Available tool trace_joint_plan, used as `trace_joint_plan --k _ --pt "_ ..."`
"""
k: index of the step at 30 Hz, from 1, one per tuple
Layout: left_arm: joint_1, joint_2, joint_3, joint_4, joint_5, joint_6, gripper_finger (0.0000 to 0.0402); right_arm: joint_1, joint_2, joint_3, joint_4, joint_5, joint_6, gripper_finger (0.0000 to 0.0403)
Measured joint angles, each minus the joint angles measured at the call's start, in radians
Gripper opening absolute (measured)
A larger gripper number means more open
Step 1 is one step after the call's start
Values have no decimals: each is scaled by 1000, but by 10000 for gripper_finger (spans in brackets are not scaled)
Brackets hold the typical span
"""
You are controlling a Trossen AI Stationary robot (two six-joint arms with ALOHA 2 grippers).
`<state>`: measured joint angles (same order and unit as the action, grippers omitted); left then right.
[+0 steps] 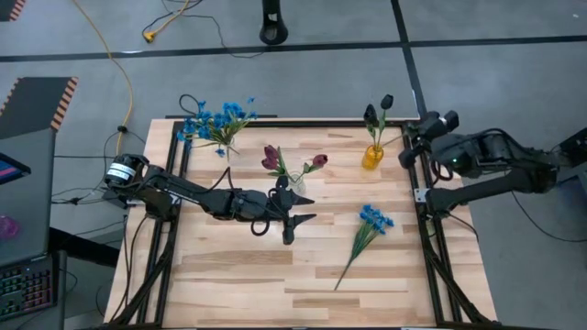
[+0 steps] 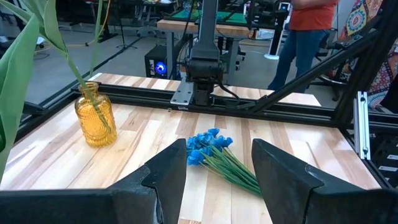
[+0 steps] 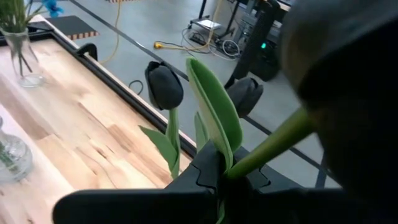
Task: Sort flowers into vase by color
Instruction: Put the black flower into the yellow vase
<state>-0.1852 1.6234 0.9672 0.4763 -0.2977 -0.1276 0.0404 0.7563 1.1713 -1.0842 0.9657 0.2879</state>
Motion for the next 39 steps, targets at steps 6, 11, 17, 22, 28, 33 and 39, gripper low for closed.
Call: trace_joint_plan --k 6,11,17,22,28,33,39 --pt "0 0 0 0 0 0 170 -18 12 0 26 -15 2 43" --pt "0 0 0 -1 1 0 170 -31 31 0 26 -29 3 43" --pt "0 0 0 -1 1 0 170 -31 66 0 27 -29 2 43" --pt "0 0 0 -1 2 0 170 -31 94 0 27 -28 2 43" --pt "0 0 0 -1 6 0 170 -31 108 0 33 -28 2 43" --pt "0 0 0 -1 6 0 170 -40 124 0 32 -27 2 43" --pt "0 0 0 -4 7 0 170 -81 163 0 29 -26 2 45"
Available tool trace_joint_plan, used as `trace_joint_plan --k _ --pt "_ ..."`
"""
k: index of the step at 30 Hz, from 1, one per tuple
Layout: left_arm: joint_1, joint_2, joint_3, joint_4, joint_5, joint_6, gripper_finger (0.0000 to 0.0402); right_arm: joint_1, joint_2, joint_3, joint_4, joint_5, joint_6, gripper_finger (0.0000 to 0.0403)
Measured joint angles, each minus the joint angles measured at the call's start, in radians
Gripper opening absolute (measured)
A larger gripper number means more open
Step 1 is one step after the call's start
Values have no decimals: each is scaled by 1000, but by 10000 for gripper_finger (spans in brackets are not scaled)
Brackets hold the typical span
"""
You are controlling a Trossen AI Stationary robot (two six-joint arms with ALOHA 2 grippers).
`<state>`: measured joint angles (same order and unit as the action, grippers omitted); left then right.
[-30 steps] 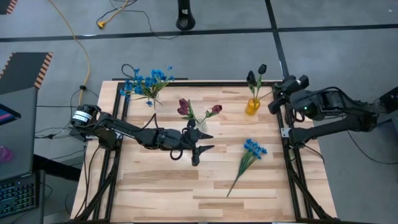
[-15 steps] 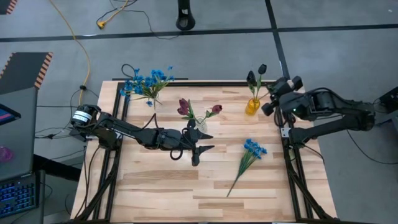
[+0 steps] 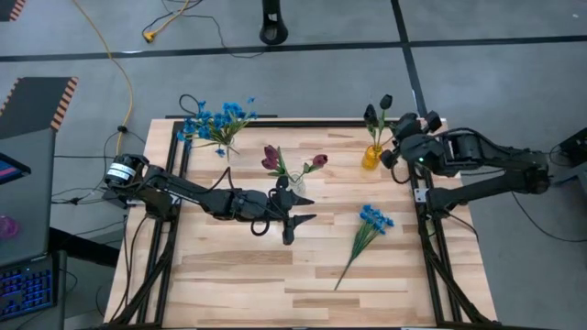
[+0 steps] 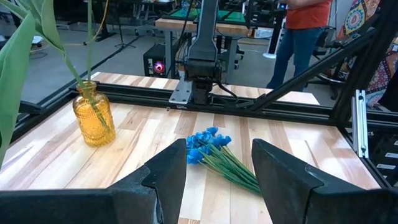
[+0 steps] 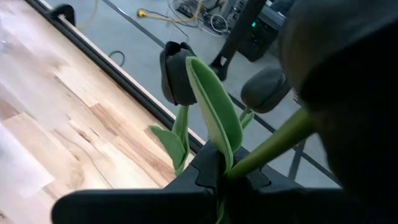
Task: Sort flowers into vase by color
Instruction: Put the black flower into the yellow vase
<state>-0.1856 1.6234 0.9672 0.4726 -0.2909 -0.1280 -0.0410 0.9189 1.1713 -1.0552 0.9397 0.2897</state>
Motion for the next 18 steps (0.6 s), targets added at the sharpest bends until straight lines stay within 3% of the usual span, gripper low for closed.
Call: trace_joint_plan --k 18 --pt "0 0 0 -20 0 -12 170 -109 166 0 -7 0 -3 45"
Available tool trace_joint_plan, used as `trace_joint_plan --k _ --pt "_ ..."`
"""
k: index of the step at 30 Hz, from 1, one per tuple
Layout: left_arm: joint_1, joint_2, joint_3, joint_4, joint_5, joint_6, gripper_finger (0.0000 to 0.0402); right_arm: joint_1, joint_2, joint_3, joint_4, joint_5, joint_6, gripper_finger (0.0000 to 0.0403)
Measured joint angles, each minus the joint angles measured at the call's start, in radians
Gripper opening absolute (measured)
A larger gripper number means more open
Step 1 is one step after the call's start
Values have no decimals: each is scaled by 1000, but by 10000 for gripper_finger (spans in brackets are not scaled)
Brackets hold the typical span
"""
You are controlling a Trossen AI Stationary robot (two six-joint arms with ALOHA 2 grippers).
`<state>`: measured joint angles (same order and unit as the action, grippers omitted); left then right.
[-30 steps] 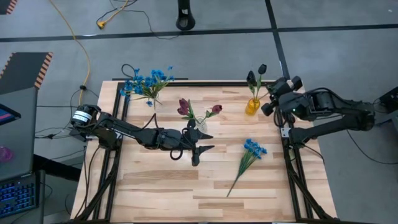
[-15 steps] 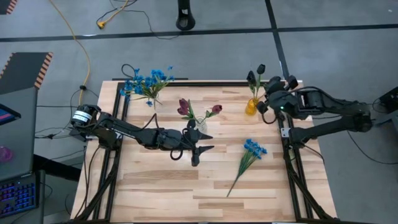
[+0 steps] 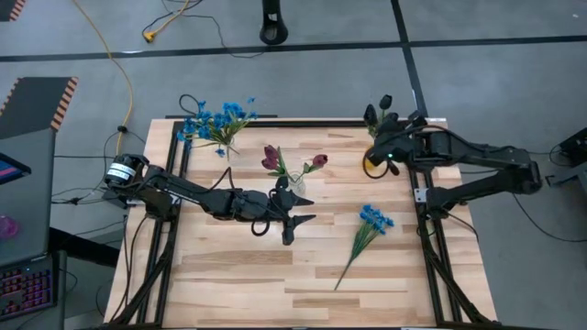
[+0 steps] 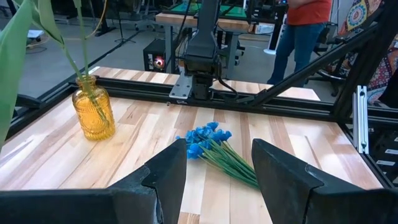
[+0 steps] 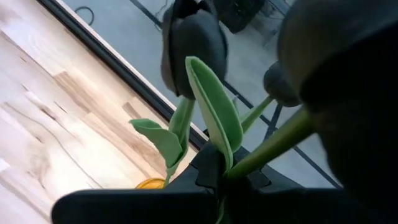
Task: Sort flowers into vase by color
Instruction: Put the black flower into the yellow vase
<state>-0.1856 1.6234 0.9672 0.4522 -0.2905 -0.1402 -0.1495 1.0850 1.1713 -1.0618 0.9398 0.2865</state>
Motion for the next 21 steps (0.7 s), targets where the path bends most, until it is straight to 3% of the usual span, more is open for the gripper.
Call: trace_joint_plan --k 10,21 --pt "0 0 0 2 0 0 170 -6 43 0 -1 0 -7 73" --pt "0 0 0 2 0 0 170 -6 40 0 -4 -67 8 186"
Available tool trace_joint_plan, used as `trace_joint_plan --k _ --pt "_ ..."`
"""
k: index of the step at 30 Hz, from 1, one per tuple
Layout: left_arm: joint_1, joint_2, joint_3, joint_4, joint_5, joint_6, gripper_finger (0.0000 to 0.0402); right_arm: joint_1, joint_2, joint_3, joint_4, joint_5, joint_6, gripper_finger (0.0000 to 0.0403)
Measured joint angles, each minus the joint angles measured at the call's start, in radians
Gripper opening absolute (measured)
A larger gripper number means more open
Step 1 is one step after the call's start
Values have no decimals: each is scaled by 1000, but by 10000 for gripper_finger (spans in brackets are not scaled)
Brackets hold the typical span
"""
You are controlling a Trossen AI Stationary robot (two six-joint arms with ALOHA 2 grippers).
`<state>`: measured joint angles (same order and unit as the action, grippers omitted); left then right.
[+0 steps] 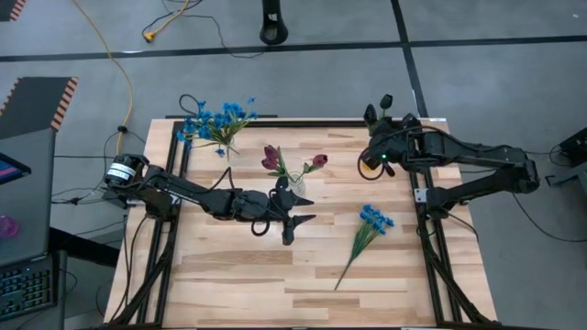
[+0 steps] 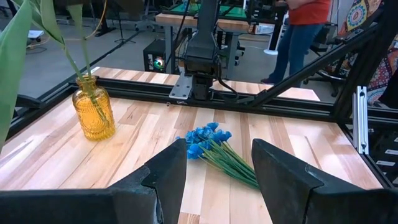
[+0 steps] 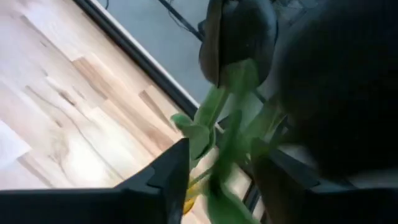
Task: Sort flowers into vase by color
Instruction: Put the black flower into the yellow vase, then put the blue flower into the top transparent vase
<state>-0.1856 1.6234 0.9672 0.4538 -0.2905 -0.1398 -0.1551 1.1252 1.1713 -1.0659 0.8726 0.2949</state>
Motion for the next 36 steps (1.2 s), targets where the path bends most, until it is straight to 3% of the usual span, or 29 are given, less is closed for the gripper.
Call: trace_joint_plan --k 4,8,28,36 --pt "0 0 0 0 0 -4 170 -5 0 0 -31 -17 38 221" --pt "0 0 0 0 0 -4 170 -36 0 0 -107 -99 98 238" --pt "0 0 0 0 -2 0 170 -84 0 0 -373 -355 128 240" --pt "0 0 0 0 -2 3 170 -84 -1 0 -462 -556 278 240"
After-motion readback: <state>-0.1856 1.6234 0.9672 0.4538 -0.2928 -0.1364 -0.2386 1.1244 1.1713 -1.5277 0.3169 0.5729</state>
